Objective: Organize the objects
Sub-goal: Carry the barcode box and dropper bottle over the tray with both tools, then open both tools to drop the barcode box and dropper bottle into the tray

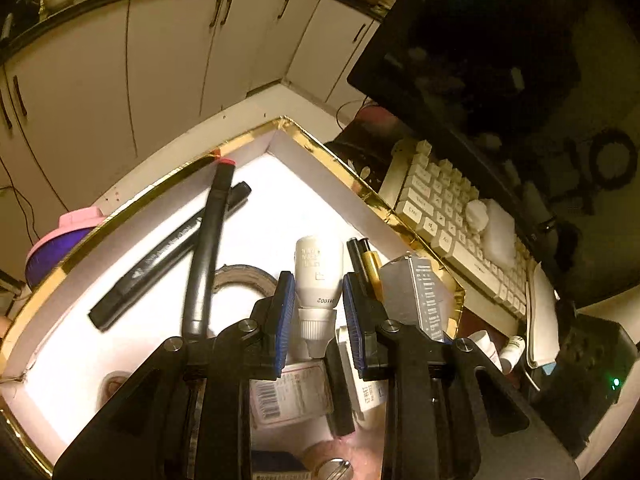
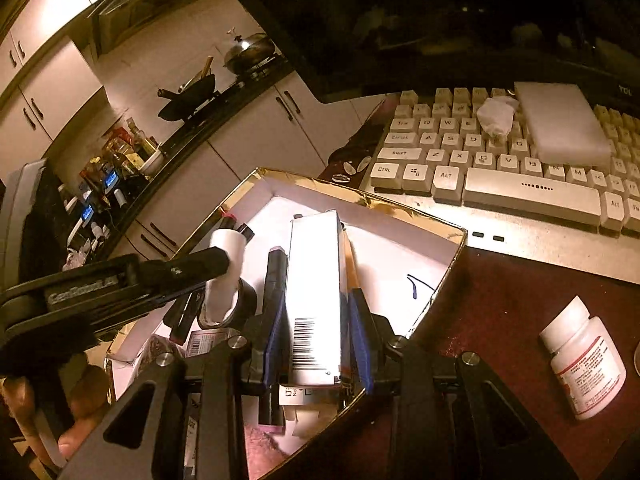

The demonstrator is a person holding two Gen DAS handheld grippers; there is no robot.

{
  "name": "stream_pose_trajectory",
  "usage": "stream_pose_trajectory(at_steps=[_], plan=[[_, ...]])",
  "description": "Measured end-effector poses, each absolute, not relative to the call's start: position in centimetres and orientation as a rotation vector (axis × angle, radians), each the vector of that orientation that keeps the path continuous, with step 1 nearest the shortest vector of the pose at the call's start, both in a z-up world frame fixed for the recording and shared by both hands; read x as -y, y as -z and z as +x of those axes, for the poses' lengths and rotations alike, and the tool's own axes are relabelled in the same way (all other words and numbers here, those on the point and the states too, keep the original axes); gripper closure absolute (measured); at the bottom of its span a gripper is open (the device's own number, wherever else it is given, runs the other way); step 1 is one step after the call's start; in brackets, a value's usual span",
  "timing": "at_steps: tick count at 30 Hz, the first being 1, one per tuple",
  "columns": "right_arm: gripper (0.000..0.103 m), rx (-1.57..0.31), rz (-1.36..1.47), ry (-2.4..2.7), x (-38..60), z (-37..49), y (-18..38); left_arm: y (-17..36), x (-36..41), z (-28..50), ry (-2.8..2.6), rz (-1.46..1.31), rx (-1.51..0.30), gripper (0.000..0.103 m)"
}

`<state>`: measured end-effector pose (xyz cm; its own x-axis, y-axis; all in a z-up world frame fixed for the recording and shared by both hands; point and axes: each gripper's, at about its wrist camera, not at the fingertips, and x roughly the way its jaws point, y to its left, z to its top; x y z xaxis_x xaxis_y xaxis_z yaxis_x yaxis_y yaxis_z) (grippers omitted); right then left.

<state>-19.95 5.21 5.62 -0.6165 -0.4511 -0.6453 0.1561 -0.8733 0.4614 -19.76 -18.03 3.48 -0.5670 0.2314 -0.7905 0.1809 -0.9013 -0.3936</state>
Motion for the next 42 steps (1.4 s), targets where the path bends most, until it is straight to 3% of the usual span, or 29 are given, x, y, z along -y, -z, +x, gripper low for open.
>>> stream_pose_trajectory(at_steps=[16, 21, 25, 27, 31, 34, 42], plan=[[0.07, 0.487, 1.132, 2.506, -4.8, -19.9, -5.7, -2.7, 18.8, -20.3, -2.656, -1.462, 0.745, 0.079], [0.058, 0.467, 1.116, 2.5, -4.4, -19.7, -5.9, -3.8, 19.3, -18.5, -2.688, -1.408, 0.747, 0.079], [0.056, 0.456, 1.099, 2.492, -4.2, -19.4, -6.3, -5.7, 19.4, -14.5, -2.776, -1.293, 0.745, 0.079], [0.056, 0.447, 1.085, 2.496, -4.2, -19.1, -6.7, -6.2, 19.2, -12.3, -2.797, -1.243, 0.751, 0.069], [0.056, 0.455, 1.06, 2.477, -4.2, -18.4, -8.1, -7.0, 17.6, -7.6, -2.809, -1.15, 0.708, 0.068], [0.056, 0.451, 1.057, 2.484, -4.8, -17.1, -9.1, -7.1, 15.9, -4.8, -2.807, -1.1, 0.623, 0.055], [0.056, 0.489, 1.107, 2.584, -10.6, -11.5, -8.5, -5.2, 12.6, -3.1, -2.705, -1.18, 0.569, 0.054]])
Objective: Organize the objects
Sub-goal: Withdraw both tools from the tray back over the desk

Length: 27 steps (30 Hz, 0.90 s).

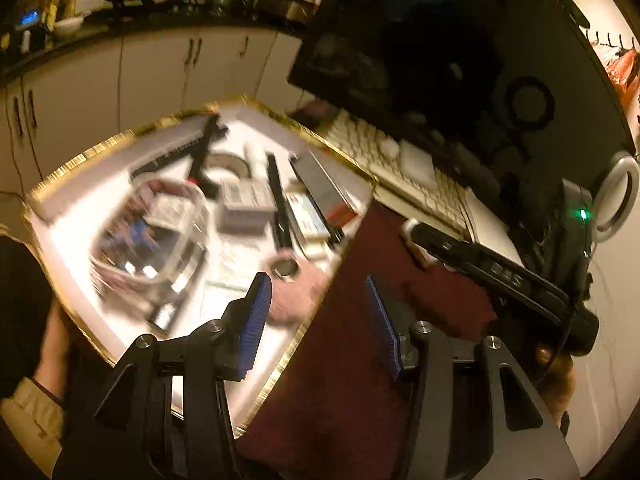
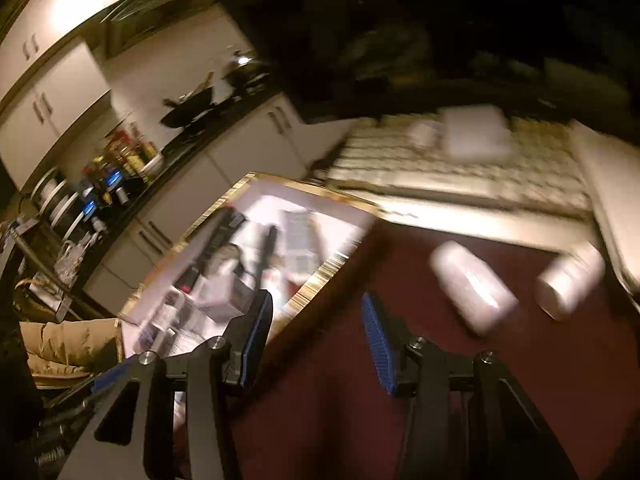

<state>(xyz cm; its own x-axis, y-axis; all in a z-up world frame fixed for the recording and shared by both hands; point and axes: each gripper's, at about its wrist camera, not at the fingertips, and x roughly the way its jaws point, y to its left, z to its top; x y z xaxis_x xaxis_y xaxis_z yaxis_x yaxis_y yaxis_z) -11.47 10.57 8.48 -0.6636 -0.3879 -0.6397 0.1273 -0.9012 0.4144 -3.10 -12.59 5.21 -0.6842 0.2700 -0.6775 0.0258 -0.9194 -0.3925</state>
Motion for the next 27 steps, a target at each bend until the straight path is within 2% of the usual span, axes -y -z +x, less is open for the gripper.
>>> stream_pose_trajectory(at_steps=[10, 19, 27], plan=[[0.056, 0.612, 1.2, 2.725, -18.8, -5.8, -5.5, -4.5, 8.1, -3.3, -2.634, -1.229, 0.489, 0.054], [0.056, 0.723, 1.287, 2.77, -22.1, -6.0, -4.1, -4.4, 5.6, -3.5, -2.624, -1.269, 0.421, 0.054], [0.056, 0.74, 1.256, 2.8, -23.5, -5.8, -3.8, -3.6, 3.6, -6.8, -2.55, -1.372, 0.453, 0.054]])
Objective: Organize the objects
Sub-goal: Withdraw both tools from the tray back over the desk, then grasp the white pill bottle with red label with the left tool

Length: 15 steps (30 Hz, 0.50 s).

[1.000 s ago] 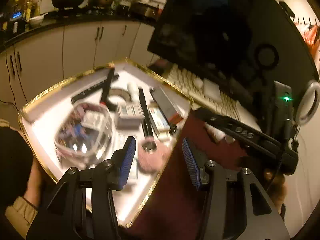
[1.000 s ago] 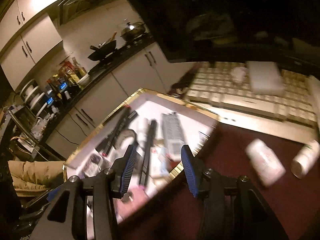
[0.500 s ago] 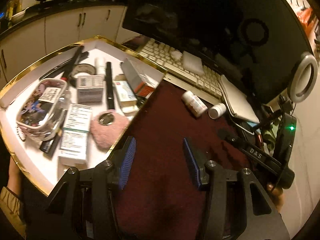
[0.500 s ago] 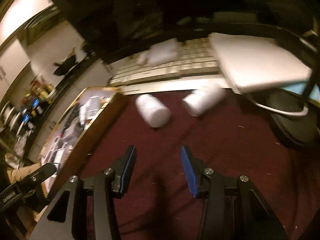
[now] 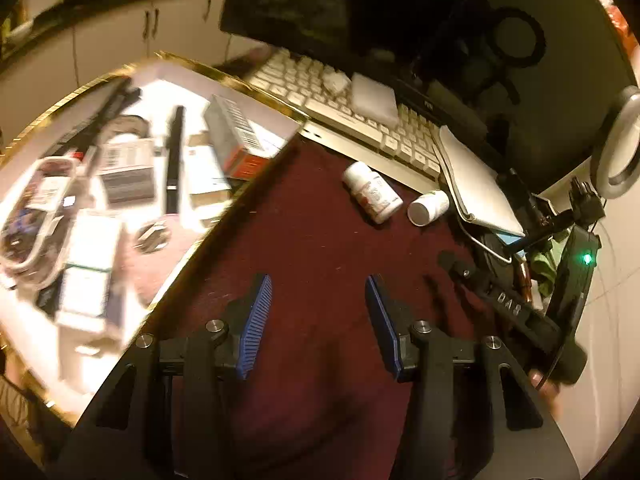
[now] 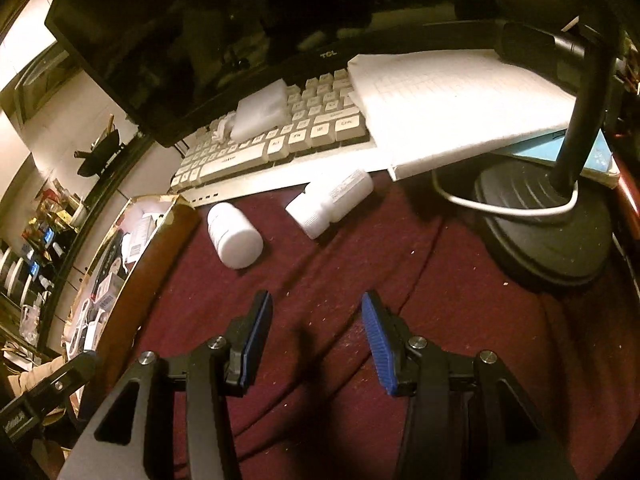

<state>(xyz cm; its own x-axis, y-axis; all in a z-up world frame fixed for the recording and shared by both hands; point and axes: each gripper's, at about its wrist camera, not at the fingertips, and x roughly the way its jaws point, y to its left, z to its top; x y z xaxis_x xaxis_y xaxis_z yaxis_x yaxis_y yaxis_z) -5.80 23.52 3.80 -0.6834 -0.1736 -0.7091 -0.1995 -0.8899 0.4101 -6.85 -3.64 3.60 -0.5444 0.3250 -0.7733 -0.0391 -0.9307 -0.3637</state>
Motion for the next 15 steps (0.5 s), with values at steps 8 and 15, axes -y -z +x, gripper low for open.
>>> stream_pose_trajectory(at_steps=[8, 15], plan=[[0.056, -0.746, -1.153, -2.723, -25.1, -5.7, -3.3, -2.9, 0.0, -12.8, -2.497, -1.462, 0.472, 0.054], [0.056, -0.763, -1.154, -2.726, -25.2, -5.8, -3.1, -2.5, -3.3, -17.6, -2.493, -1.487, 0.436, 0.054]])
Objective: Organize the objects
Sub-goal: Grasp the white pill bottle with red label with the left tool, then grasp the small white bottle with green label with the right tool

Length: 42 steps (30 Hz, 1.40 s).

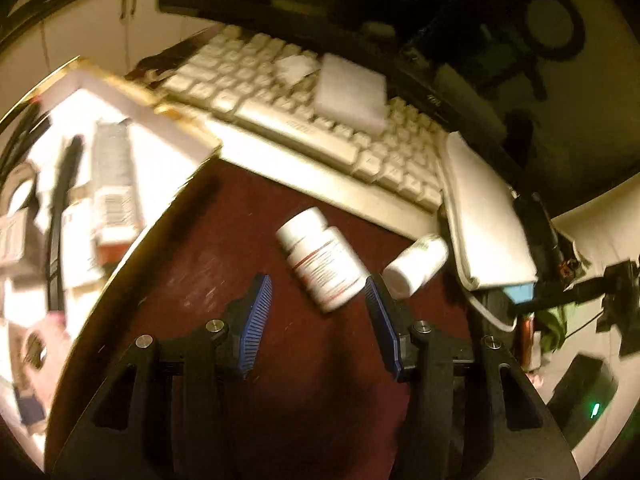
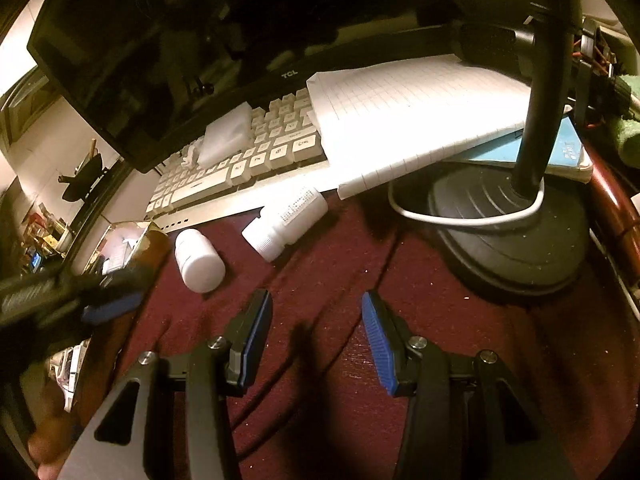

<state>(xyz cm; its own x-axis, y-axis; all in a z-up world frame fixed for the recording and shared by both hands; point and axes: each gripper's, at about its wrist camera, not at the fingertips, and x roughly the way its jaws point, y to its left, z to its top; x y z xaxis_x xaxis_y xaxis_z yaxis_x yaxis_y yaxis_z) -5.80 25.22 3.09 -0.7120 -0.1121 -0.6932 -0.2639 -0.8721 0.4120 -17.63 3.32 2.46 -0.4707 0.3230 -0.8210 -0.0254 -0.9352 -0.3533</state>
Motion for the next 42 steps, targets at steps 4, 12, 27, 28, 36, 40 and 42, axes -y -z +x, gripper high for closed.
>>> stream_pose_trajectory(at_steps=[4, 12, 27, 28, 36, 40, 42], plan=[[0.055, -0.768, -1.149, -2.731, -25.2, -5.8, -3.0, -0.9, -5.1, -20.0, -2.507, -1.567, 0.349, 0.054], [0.055, -0.741, -1.145, -2.739, -24.9, -5.6, -3.1, -0.2, -5.3, -19.2, -2.525, -1.517, 0.218, 0.065], [0.055, -0.727, -1.201, -2.794, -23.2, -6.2, -3.1, -0.9, 4.0, -6.3, -2.553, -1.388, 0.19, 0.066], [0.055, -0.723, -1.214, -2.781, -23.0, -6.3, -3.3, -0.9, 4.2, -5.8, -2.554, -1.374, 0.2, 0.066], [0.055, -0.617, -1.211, -2.676, -19.8, -9.9, -5.2, -0.9, 6.0, -4.6, -2.535, -1.301, 0.252, 0.066], [0.055, -0.532, -1.21, -2.561, -19.8, -12.7, -5.0, -0.9, 6.2, -4.6, -2.52, -1.281, 0.255, 0.066], [0.055, -0.454, -1.171, -2.512, -20.1, -13.8, -5.1, -0.9, 6.3, -4.5, -2.514, -1.27, 0.26, 0.066]])
